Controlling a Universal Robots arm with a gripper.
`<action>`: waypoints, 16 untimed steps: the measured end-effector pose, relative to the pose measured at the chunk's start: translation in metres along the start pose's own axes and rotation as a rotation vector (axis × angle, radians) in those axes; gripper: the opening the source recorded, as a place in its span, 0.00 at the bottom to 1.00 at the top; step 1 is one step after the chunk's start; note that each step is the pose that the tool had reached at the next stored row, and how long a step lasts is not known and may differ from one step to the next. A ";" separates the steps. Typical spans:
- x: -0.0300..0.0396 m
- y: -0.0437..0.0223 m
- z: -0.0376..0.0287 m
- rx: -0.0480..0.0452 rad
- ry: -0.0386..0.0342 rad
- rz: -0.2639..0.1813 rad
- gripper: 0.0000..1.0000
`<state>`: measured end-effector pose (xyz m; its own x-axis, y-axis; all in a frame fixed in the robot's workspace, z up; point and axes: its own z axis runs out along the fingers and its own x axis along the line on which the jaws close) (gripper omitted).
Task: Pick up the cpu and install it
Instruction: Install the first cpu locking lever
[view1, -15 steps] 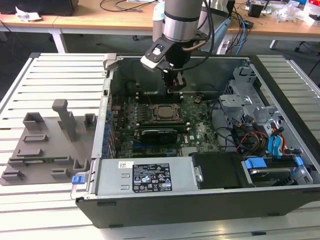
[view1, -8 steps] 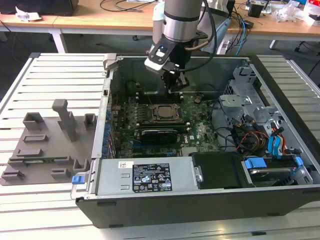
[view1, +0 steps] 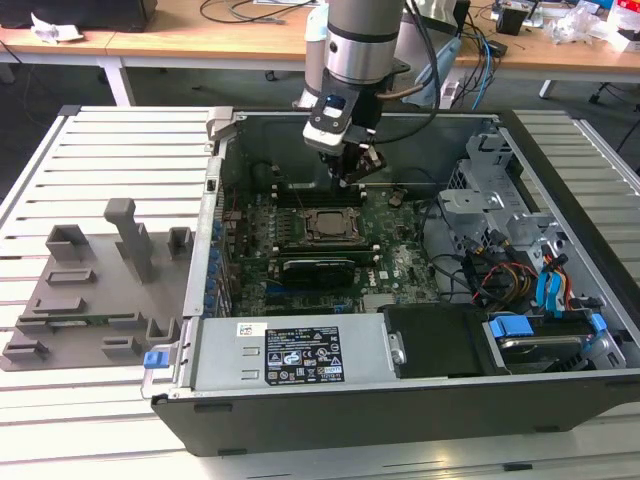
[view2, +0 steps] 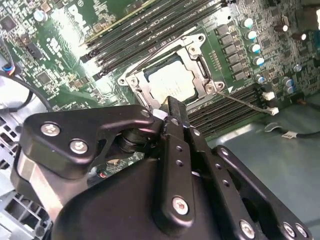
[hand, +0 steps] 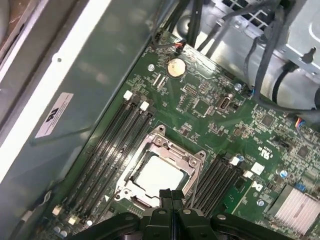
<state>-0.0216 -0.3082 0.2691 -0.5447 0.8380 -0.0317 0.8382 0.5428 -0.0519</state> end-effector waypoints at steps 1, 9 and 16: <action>0.0000 0.0000 0.0000 -0.0005 -0.0009 -0.017 0.11; -0.0001 0.0001 0.0000 -0.0058 -0.0096 -0.184 0.11; 0.0000 0.0001 0.0000 -0.0085 -0.0138 -0.265 0.11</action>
<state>-0.0215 -0.3082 0.2691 -0.7457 0.6655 -0.0317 0.6661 0.7440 -0.0519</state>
